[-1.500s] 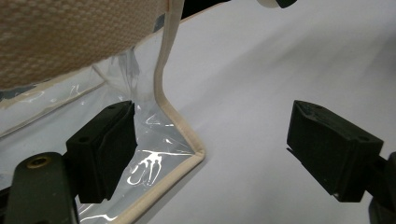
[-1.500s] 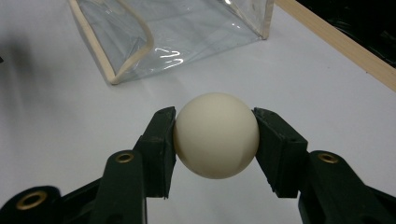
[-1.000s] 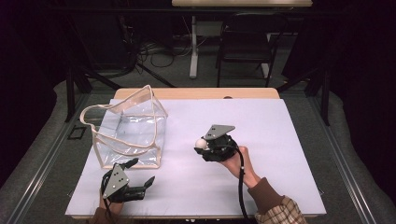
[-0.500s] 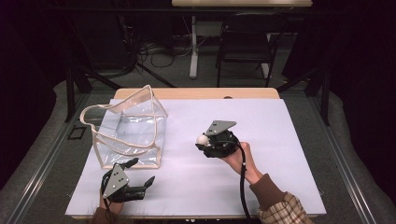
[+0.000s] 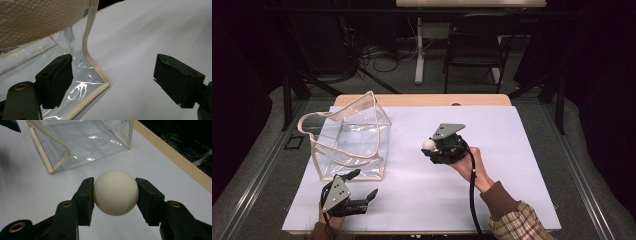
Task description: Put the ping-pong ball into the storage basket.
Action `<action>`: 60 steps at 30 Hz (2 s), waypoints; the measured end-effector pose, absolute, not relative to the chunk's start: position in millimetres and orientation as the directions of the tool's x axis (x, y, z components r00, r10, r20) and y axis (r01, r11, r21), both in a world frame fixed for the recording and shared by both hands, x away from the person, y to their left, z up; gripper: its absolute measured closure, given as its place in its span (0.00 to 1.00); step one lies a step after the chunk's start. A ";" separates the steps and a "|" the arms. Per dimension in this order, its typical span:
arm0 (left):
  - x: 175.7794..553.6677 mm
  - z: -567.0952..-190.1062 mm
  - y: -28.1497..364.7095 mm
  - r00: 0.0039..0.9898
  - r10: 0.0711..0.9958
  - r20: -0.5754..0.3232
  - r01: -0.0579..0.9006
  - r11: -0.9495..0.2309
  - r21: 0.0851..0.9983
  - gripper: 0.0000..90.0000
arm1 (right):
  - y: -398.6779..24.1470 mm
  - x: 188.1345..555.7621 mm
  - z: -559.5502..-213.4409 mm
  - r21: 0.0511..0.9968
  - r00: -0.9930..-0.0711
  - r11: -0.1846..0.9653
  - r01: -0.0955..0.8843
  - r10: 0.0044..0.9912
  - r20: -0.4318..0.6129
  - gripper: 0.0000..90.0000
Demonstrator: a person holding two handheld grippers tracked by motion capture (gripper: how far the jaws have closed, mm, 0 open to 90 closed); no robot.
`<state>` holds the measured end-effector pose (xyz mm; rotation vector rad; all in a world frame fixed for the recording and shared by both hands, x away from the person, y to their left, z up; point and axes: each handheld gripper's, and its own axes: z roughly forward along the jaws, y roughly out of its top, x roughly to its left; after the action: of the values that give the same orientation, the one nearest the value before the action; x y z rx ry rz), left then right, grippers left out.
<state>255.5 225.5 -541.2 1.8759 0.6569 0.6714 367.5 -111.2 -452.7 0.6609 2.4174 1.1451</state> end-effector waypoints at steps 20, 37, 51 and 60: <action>255.5 -541.0 225.1 0.699 0.697 0.159 0.143 -0.354 0.924 0.18 | -104.2 379.3 -433.1 0.787 -0.814 0.578 0.215 0.551 -0.183 0.57; 255.8 -541.0 225.2 0.700 0.696 0.164 0.140 -0.358 0.923 0.18 | -94.9 388.6 -422.1 0.786 -0.817 0.585 0.201 0.543 -0.195 0.57; 255.9 -541.0 225.2 0.700 0.696 0.163 0.140 -0.357 0.924 0.18 | -81.9 395.3 -412.9 0.777 -0.824 0.601 0.185 0.526 -0.211 0.57; 255.9 -540.9 225.3 0.701 0.695 0.162 0.141 -0.357 0.923 0.18 | -73.1 397.9 -406.2 0.777 -0.827 0.606 0.172 0.517 -0.221 0.57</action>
<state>255.9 225.3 -540.9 1.8769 0.6518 0.6714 397.9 -73.1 -406.2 0.5487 2.4075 1.1001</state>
